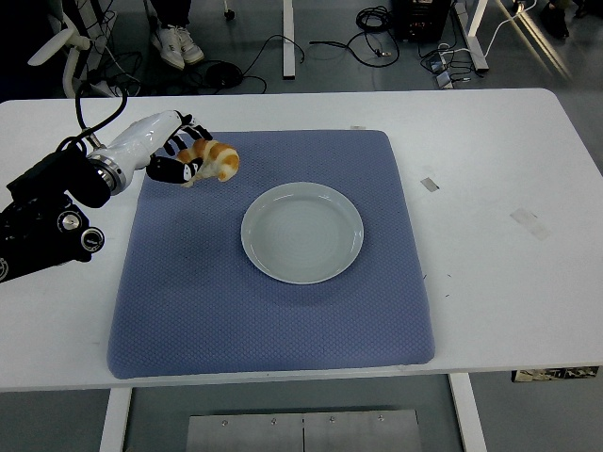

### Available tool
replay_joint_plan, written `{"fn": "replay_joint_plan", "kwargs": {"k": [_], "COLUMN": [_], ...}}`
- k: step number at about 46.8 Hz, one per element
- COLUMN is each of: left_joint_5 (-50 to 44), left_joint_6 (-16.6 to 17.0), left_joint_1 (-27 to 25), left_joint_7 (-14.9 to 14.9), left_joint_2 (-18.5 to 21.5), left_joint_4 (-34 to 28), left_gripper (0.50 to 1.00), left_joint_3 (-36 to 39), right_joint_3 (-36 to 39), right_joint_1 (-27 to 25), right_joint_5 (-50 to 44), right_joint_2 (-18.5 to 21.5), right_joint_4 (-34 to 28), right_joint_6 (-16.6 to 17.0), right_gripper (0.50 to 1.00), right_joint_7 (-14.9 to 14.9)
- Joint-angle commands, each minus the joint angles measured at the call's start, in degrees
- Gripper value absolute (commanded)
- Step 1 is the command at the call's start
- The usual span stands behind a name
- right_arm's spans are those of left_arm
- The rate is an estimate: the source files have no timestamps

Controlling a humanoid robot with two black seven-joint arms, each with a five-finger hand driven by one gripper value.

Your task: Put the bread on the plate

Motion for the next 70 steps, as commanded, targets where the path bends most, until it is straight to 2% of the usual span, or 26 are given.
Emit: {"fn": "replay_joint_plan", "kwargs": {"k": [1, 8, 21, 33, 47, 52, 56, 58, 70], "left_joint_5": [0.08, 0.96, 5.35, 7.99, 7.99, 8.08, 8.08, 8.17, 9.93], "left_joint_6": [-0.4, -0.4, -0.4, -0.4, -0.31, -0.31, -0.31, -0.31, -0.22], "left_joint_1": [-1.22, -2.98, -3.78, -3.6, -2.99, -2.63, -2.28, -2.28, -1.75], "left_joint_7": [0.07, 0.25, 0.42, 0.51, 0.51, 0.51, 0.51, 0.42, 0.42], "left_joint_2": [-0.93, -1.98, -3.48, -4.44, -6.64, -6.9, -6.9, -6.9, -6.99], "left_joint_4": [-0.62, -4.22, -6.69, -7.57, -7.39, -7.22, -7.04, -7.04, -7.04], "left_gripper": [0.502, 0.514, 0.554, 0.59, 0.598, 0.631, 0.737, 0.766, 0.769], "left_joint_3": [0.15, 0.33, 3.14, 3.31, 5.25, 5.42, 6.3, 6.65, 6.74], "right_joint_3": [0.0, 0.0, 0.0, 0.0, 0.0, 0.0, 0.0, 0.0, 0.0], "right_joint_1": [0.0, 0.0, 0.0, 0.0, 0.0, 0.0, 0.0, 0.0, 0.0], "right_joint_5": [-0.01, -0.01, -0.01, -0.01, 0.08, -0.01, -0.01, -0.01, -0.01], "right_joint_2": [0.0, 0.0, 0.0, 0.0, 0.0, 0.0, 0.0, 0.0, 0.0], "right_joint_4": [0.0, 0.0, 0.0, 0.0, 0.0, 0.0, 0.0, 0.0, 0.0], "right_joint_6": [0.01, 0.01, 0.01, 0.01, 0.01, 0.01, 0.01, 0.01, 0.01], "right_gripper": [1.0, 1.0, 1.0, 1.0, 1.0, 1.0, 1.0, 1.0, 1.0], "right_joint_7": [0.01, 0.01, 0.01, 0.01, 0.01, 0.01, 0.01, 0.01, 0.01]}}
